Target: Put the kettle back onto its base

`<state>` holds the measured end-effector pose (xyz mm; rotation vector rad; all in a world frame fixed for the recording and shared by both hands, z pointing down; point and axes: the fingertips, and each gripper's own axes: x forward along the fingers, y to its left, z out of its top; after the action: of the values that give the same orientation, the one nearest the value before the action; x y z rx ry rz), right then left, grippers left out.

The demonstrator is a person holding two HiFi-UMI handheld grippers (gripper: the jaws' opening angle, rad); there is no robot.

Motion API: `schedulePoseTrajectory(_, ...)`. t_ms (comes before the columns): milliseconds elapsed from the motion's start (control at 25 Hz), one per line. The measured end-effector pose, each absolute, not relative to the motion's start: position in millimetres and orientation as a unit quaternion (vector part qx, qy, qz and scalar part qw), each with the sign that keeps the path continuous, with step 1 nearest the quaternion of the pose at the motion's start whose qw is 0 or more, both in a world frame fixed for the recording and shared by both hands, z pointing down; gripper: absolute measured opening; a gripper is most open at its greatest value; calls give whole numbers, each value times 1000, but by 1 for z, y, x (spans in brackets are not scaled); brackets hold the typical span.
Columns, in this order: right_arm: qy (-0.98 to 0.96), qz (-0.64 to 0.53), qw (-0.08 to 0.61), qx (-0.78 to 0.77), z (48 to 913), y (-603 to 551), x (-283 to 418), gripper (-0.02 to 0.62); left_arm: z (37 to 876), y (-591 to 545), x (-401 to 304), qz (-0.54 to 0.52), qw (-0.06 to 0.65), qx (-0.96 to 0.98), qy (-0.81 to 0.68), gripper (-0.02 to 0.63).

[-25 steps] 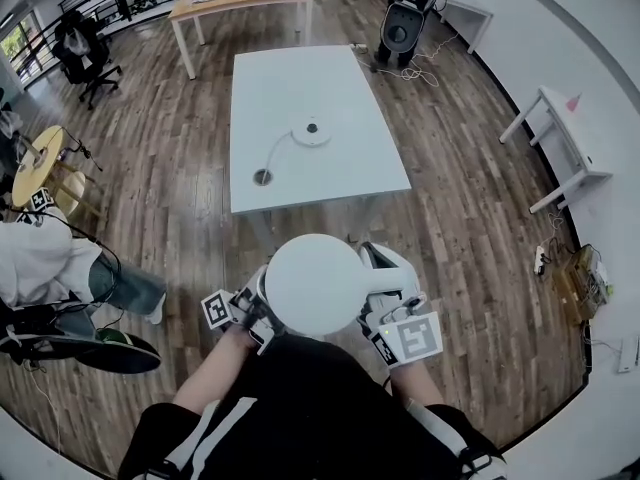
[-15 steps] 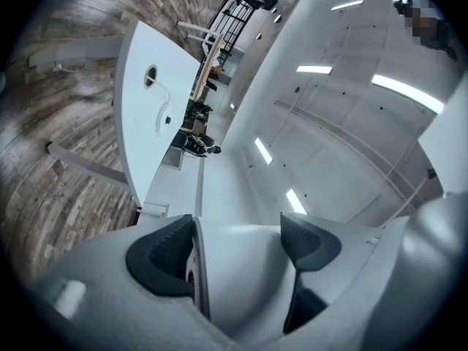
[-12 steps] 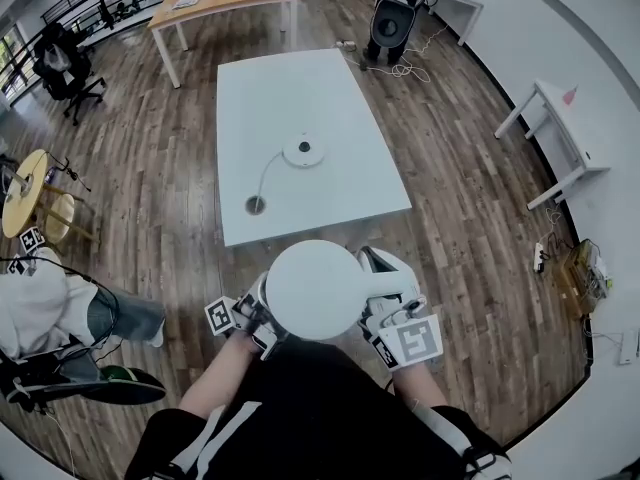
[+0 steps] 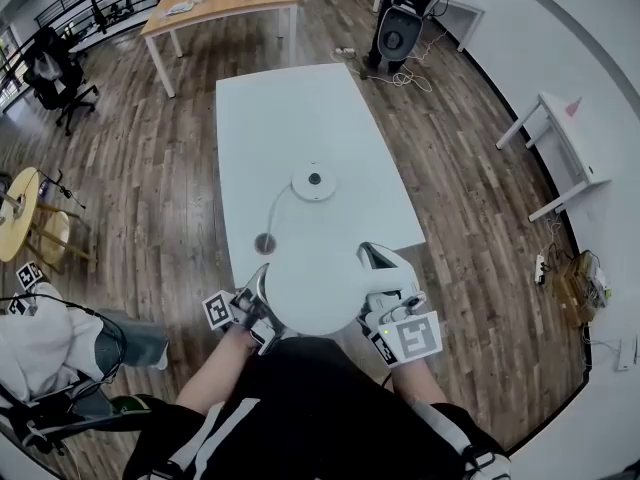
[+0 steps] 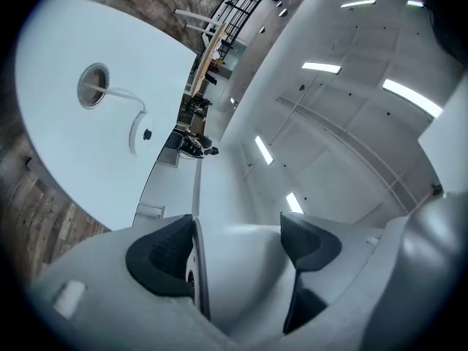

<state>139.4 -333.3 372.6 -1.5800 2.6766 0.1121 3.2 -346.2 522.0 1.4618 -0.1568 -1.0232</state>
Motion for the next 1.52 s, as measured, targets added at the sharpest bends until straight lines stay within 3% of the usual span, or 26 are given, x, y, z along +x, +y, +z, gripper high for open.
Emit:
schedulePoseTrajectory(640, 852, 40, 7, -522, 381, -407, 118, 5, 529, -425, -15, -437, 631, 638, -54, 379)
schedulePoseTrajectory(1520, 849, 54, 12, -526, 379, -542, 177, 5, 530, -561, 43, -442, 626, 640, -55, 380)
